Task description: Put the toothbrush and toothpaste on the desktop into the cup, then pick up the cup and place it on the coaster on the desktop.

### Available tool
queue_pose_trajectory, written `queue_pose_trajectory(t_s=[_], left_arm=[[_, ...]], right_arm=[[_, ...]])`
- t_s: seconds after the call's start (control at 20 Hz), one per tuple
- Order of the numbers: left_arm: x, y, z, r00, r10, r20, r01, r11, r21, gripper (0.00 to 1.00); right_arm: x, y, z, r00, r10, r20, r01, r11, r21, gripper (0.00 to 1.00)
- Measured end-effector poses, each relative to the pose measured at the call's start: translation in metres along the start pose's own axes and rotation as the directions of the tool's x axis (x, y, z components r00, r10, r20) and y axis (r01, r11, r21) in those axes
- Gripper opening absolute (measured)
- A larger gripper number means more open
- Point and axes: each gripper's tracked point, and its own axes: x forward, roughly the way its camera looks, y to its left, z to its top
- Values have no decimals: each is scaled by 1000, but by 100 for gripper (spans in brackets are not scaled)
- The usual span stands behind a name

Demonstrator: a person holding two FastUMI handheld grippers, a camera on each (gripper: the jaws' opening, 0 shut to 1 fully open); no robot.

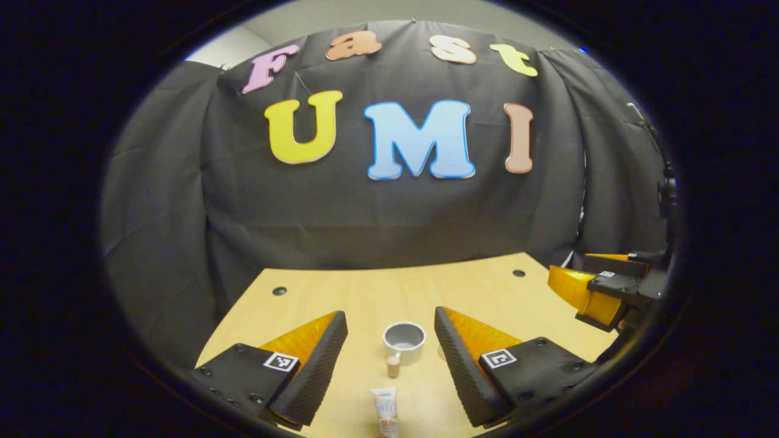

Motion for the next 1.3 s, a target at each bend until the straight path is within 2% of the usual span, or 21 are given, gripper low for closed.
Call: queue_pose_trajectory(t_s=[0.15, 0.3, 0.55, 0.85, 0.95, 1.1, 1.2, 1.3], left_arm=[[11, 1, -63, 987, -17, -160, 14, 1000, -17, 94], [12, -1, -123, 949, -35, -314, 23, 999, -42, 94], [12, 1, -208, 837, -54, -545, 38, 998, -42, 96], [10, 17, -259, 728, -27, -685, 10, 1000, -29, 96], [7, 21, -269, 694, -25, -720, 3, 1000, -31, 95], [5, 24, -279, 648, -8, -762, -2, 1000, -13, 95], [8, 26, -287, 625, 3, -780, -3, 1000, 1, 95], [2, 26, -293, 586, 12, -810, -13, 1000, 5, 95]], right_arm=[[7, 13, -61, 980, 49, -193, -47, 999, 13, 94], [3, 25, -114, 932, 89, -352, -80, 996, 40, 94], [-10, 39, -183, 804, 129, -580, -96, 992, 87, 96], [-29, 49, -246, 652, 145, -745, -72, 989, 129, 95], [-39, 47, -260, 589, 137, -797, -66, 990, 122, 96], [-38, 46, -274, 559, 114, -821, -52, 993, 103, 98], [-34, 45, -274, 559, 97, -823, -54, 995, 81, 96], [-32, 44, -276, 534, 75, -842, -43, 997, 62, 96]])
